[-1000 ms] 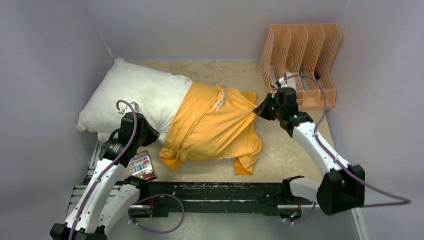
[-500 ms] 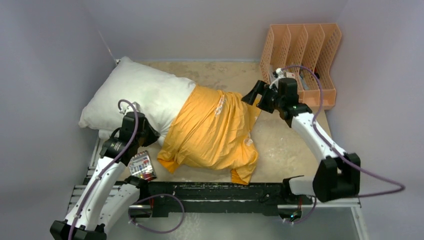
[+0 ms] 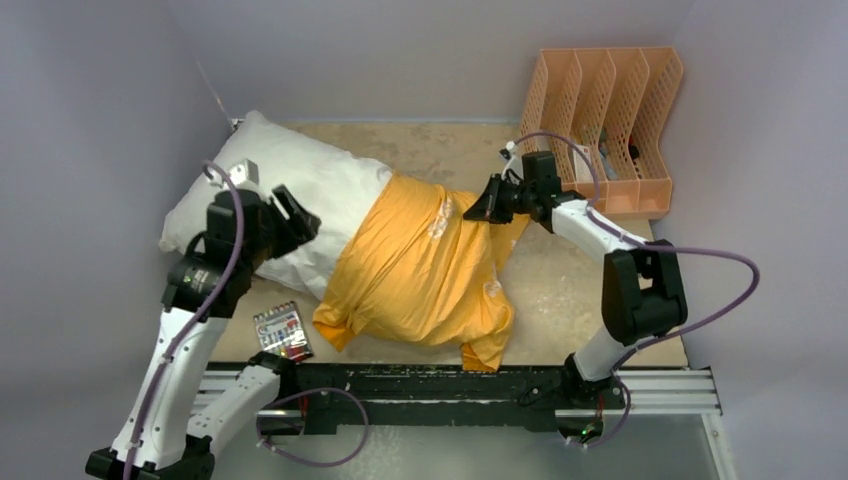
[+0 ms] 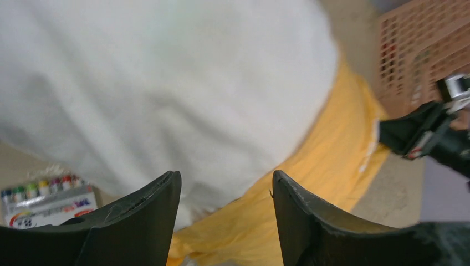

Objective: Remove the pillowcase from the pillow
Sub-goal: Remove the pillow from the pillowcase.

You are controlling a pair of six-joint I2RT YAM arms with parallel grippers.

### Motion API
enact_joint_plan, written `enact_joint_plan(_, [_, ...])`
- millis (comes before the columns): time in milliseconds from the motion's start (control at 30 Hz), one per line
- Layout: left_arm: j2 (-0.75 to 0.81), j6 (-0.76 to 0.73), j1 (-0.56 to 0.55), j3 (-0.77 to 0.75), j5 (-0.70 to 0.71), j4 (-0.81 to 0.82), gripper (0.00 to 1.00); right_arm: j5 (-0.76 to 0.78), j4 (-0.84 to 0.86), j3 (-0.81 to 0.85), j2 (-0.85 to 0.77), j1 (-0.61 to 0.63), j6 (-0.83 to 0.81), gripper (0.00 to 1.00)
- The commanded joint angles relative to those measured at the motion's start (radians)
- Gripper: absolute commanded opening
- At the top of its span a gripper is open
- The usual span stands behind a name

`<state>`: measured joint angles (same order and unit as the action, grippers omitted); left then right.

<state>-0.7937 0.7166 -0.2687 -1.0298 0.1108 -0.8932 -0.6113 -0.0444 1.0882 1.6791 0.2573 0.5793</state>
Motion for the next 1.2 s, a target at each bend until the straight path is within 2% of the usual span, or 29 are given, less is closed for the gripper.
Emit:
enact_joint_plan(0, [-0.132, -0.053, 0.005, -0.298, 0.021, 0.059, 0.63, 0.033, -0.040, 0.005, -0.104, 0.007, -0.093, 0.00])
enact_joint_plan(100, [-0.368, -0.059, -0.012, -0.455, -0.036, 0.023, 0.68, -0.001, -0.005, -0.047, -0.127, 0.010, -0.073, 0.00])
enact_joint_plan(200, [-0.532, -0.092, -0.119, -0.533, 0.104, 0.056, 0.71, 0.029, -0.031, -0.077, -0.155, 0.032, -0.094, 0.00])
enact_joint_plan(267, [-0.661, -0.116, -0.169, -0.579, 0.110, 0.047, 0.72, 0.072, -0.055, -0.099, -0.186, 0.041, -0.113, 0.00])
enact_joint_plan(367, [-0.818, -0.135, -0.222, -0.580, 0.163, 0.028, 0.75, 0.116, -0.045, -0.144, -0.248, 0.043, -0.110, 0.00])
enact_joint_plan(467, [-0.880, -0.137, -0.218, -0.500, 0.225, 0.093, 0.77, 0.174, -0.048, -0.165, -0.297, 0.044, -0.110, 0.00])
enact_joint_plan(500, [-0.899, -0.141, -0.205, -0.491, 0.234, 0.096, 0.74, 0.202, -0.060, -0.170, -0.314, 0.044, -0.109, 0.00])
enact_joint_plan(533, [-0.917, -0.147, -0.184, -0.489, 0.214, 0.091, 0.63, 0.234, -0.086, -0.173, -0.335, 0.043, -0.100, 0.00])
enact_joint_plan(567, [-0.919, -0.153, -0.159, -0.485, 0.201, 0.087, 0.48, 0.287, -0.099, -0.179, -0.357, 0.041, -0.073, 0.00])
enact_joint_plan(600, [-0.907, -0.156, -0.131, -0.459, 0.210, 0.095, 0.28, 0.367, -0.123, -0.182, -0.387, 0.040, -0.056, 0.00])
enact_joint_plan(633, [-0.870, -0.154, -0.103, -0.430, 0.219, 0.113, 0.05, 0.442, -0.149, -0.186, -0.419, 0.034, -0.045, 0.00])
enact_joint_plan(667, [-0.838, -0.152, -0.063, -0.397, 0.212, 0.134, 0.00, 0.507, -0.172, -0.191, -0.455, 0.027, -0.039, 0.00])
enact_joint_plan(767, [-0.763, -0.167, 0.031, -0.327, 0.198, 0.164, 0.00, 0.677, -0.215, -0.238, -0.574, -0.008, -0.006, 0.00])
enact_joint_plan(900, [-0.730, -0.183, 0.060, -0.289, 0.168, 0.167, 0.00, 0.839, -0.250, -0.293, -0.706, -0.016, 0.048, 0.00])
enact_joint_plan(1033, [-0.716, -0.162, 0.060, -0.243, 0.109, 0.213, 0.00, 0.840, -0.245, -0.299, -0.768, -0.016, 0.089, 0.00])
enact_joint_plan(1133, [-0.704, -0.160, 0.059, -0.227, 0.053, 0.248, 0.00, 0.744, -0.184, -0.286, -0.767, -0.016, 0.041, 0.00])
enact_joint_plan(1167, [-0.699, -0.154, 0.060, -0.223, 0.038, 0.258, 0.00, 0.722, -0.187, -0.267, -0.754, -0.016, 0.020, 0.03])
